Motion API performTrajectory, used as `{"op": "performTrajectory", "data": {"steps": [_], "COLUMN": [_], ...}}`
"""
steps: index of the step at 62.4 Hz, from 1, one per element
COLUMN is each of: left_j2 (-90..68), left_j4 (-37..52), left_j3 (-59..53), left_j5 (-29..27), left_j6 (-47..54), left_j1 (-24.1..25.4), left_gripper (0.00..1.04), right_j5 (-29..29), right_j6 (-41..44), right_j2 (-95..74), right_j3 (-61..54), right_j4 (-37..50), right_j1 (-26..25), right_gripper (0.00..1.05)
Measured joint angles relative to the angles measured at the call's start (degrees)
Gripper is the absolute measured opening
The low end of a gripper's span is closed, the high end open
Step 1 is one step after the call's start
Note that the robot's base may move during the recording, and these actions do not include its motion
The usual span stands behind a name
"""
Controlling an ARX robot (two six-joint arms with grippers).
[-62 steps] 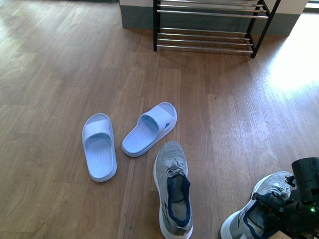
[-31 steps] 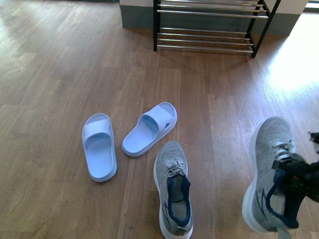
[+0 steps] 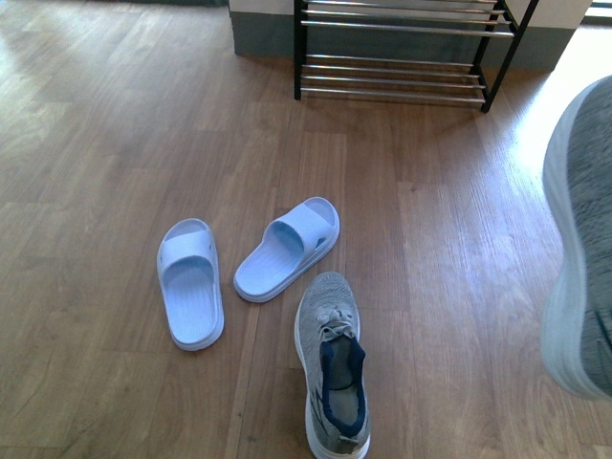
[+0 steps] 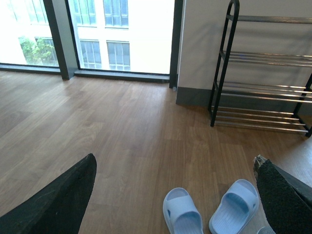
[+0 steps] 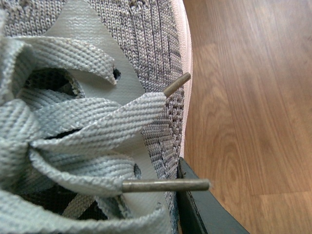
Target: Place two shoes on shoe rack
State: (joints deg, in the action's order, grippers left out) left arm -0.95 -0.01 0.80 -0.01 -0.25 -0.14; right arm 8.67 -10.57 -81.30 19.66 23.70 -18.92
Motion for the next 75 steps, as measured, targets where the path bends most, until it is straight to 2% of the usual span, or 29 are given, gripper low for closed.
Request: {"op": "performTrajectory", "data": {"steps": [6, 16, 75], "left_j2": [0.00, 0.00, 0.00], "left_j4": [0.00, 0.00, 0.00], "left_j3": [0.00, 0.00, 0.00], "left_j5": [0.00, 0.00, -0.13], "left_j6": [0.00, 0.00, 0.00], "left_j1": [0.00, 0.00, 0.00], "left_gripper": [0.95, 0.95, 0.95], "right_j5": [1.27, 1.33, 1.57], "right_j6": [0.31, 1.27, 1.42], "right_j2": [10.19, 16.50, 16.52], "right_j3": [-2.16, -3.48, -4.04], "right_j4": [-3.63, -3.67, -3.67], "right_j1": [-1.49, -2.82, -2.91], "right_gripper": [0.03, 0.03, 0.03]}}
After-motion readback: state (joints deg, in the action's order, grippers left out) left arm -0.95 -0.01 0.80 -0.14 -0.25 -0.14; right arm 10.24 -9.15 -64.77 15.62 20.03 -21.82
